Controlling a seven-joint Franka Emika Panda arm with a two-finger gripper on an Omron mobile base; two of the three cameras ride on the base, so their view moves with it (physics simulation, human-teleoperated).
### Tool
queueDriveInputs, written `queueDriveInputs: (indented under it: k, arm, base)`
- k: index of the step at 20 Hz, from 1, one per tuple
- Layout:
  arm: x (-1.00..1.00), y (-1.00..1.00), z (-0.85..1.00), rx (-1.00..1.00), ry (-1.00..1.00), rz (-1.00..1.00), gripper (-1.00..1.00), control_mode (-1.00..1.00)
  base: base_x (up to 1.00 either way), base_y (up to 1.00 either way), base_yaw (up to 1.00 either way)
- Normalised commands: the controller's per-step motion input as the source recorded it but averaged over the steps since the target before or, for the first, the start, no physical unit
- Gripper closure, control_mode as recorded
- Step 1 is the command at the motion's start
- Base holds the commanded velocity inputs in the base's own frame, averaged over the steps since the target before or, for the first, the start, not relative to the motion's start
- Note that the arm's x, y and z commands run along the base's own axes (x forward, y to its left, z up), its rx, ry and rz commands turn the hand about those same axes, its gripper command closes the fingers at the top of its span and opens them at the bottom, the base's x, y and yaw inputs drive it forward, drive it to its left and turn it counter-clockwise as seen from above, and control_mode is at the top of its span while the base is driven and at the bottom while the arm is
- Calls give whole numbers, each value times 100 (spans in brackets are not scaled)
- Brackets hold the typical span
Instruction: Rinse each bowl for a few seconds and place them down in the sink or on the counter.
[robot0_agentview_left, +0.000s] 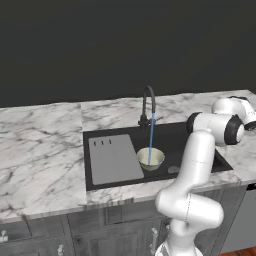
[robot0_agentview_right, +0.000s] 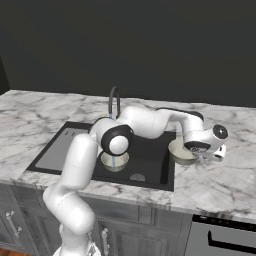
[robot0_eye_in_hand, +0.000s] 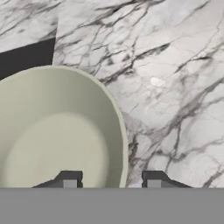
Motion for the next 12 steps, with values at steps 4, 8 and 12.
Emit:
queueDriveInputs:
  k: [4,8,12]
  arm:
    - [0,-5,19,0,0,-1,-100,-100]
    - [0,-9,26,1,0,-1,-100,-100]
    - [0,-8,34,1,-1,-1,-100,-100]
  base:
    - [0,0,0]
    - [0,0,0]
    - [0,0,0]
